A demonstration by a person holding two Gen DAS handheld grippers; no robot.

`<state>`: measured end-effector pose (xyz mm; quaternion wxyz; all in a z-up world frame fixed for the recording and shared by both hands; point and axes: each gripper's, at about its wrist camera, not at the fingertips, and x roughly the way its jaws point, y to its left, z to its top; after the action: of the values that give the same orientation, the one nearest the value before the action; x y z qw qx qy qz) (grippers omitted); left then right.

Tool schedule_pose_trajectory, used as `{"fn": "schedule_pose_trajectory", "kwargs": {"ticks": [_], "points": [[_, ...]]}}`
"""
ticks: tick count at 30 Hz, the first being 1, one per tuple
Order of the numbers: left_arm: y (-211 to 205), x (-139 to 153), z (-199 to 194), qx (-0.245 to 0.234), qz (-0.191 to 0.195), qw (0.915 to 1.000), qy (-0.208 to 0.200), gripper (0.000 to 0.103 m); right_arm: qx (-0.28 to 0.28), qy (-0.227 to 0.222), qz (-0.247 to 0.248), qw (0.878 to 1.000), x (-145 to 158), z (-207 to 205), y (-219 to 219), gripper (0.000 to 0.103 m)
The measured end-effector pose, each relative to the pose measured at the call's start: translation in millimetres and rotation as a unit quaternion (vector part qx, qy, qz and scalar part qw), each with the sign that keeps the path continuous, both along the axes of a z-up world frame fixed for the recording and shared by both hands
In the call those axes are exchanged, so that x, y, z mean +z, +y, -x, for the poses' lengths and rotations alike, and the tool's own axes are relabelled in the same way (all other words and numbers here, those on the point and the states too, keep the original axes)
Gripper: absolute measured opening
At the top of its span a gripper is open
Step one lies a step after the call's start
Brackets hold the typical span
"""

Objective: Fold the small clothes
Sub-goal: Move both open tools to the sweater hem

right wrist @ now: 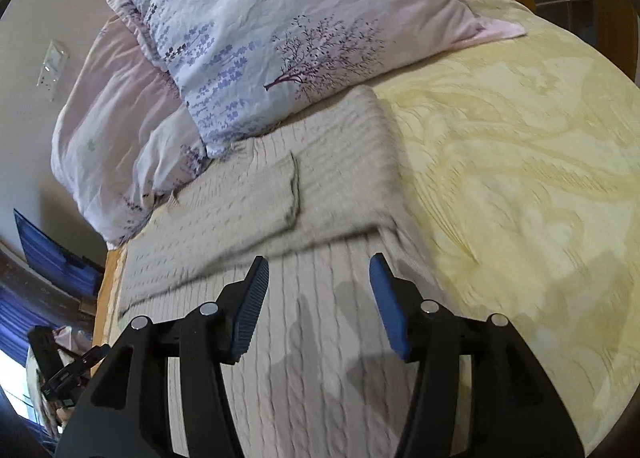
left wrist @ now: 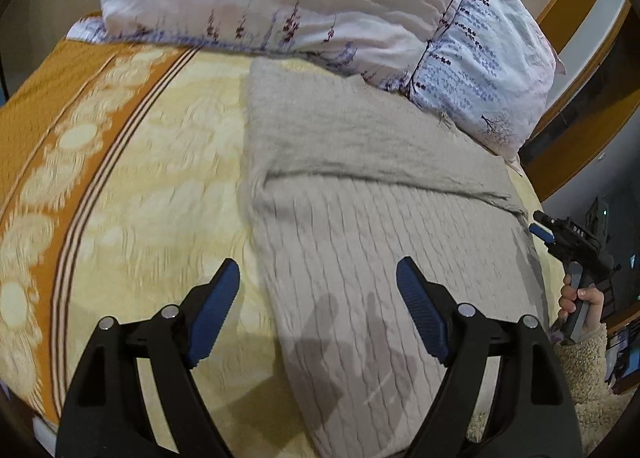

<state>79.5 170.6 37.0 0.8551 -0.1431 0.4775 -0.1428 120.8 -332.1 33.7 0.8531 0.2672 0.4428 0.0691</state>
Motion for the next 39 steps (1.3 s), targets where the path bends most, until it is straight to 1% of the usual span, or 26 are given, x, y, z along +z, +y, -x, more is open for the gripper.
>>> {"fn": "schedule_pose_trajectory", "kwargs": {"ticks": [4, 10, 13, 15, 17, 20, 22, 23, 26, 28, 30, 32, 33, 34, 37, 39], "points": [[0.7, -8.9, 18.1, 0.005, 0.019, 0.9998, 0.009, 0.080, -0.003, 0.004, -0.016, 1.000, -1.7, 24.2, -12.8, 0.055], [2.6, -16.9, 42.9, 0.010, 0.054, 0.9983, 0.019, 0.078, -0.018, 0.021, -0.014, 1.000, -7.7, 64.5, -34.8, 0.055], [2.2, -21.0, 55.7, 0.010, 0.070, 0.9972, 0.025, 0.076, -0.011, 0.033, -0.036, 0.999, -13.5, 82.8, -40.8, 0.055], [1.8, -21.5, 63.4, 0.011, 0.073, 0.9971, 0.019, 0.074, -0.004, 0.039, -0.046, 0.998, -16.4, 91.7, -41.9, 0.055], [2.6, -22.3, 71.0, 0.014, 0.083, 0.9963, 0.016, 0.071, 0.002, 0.039, -0.067, 0.997, -18.3, 101.1, -43.4, 0.055], [4.2, -25.6, 80.2, 0.013, 0.110, 0.9937, 0.016, 0.064, 0.014, 0.038, -0.111, 0.993, -22.6, 112.7, -44.4, 0.055], [2.0, -25.8, 86.9, 0.007, 0.115, 0.9932, 0.013, 0.063, 0.025, 0.036, -0.131, 0.990, -24.5, 119.5, -43.1, 0.055], [0.3, -26.3, 89.5, 0.002, 0.119, 0.9928, 0.013, 0.060, 0.030, 0.035, -0.140, 0.989, -25.7, 123.0, -42.7, 0.055], [-4.9, -30.2, 97.8, -0.015, 0.143, 0.9894, 0.017, 0.055, 0.049, 0.032, -0.173, 0.983, -29.4, 130.9, -40.4, 0.053], [-6.4, -31.8, 102.6, -0.019, 0.151, 0.9882, 0.014, 0.053, 0.064, 0.034, -0.198, 0.978, -33.6, 136.4, -37.3, 0.051], [-6.3, -34.0, 106.9, -0.021, 0.167, 0.9855, 0.015, 0.049, 0.078, 0.032, -0.210, 0.974, -35.8, 141.2, -32.7, 0.048], [-6.1, -35.9, 111.9, -0.027, 0.189, 0.9814, 0.017, 0.045, 0.090, 0.030, -0.217, 0.971, -36.7, 145.4, -28.9, 0.042], [-6.7, -36.3, 114.2, -0.031, 0.195, 0.9802, 0.017, 0.042, 0.094, 0.031, -0.220, 0.970, -37.7, 147.1, -27.7, 0.036], [-8.6, -36.6, 116.9, -0.036, 0.198, 0.9795, 0.018, 0.041, 0.102, 0.034, -0.224, 0.969, -39.3, 148.9, -24.7, 0.033], [-16.6, -36.1, 121.7, -0.055, 0.187, 0.9805, 0.021, 0.039, 0.122, 0.038, -0.228, 0.965, -41.5, 154.7, -18.2, 0.030], [-21.6, -36.9, 124.0, -0.067, 0.187, 0.9798, 0.026, 0.038, 0.136, 0.035, -0.229, 0.963, -39.9, 158.6, -13.6, 0.029]]}}
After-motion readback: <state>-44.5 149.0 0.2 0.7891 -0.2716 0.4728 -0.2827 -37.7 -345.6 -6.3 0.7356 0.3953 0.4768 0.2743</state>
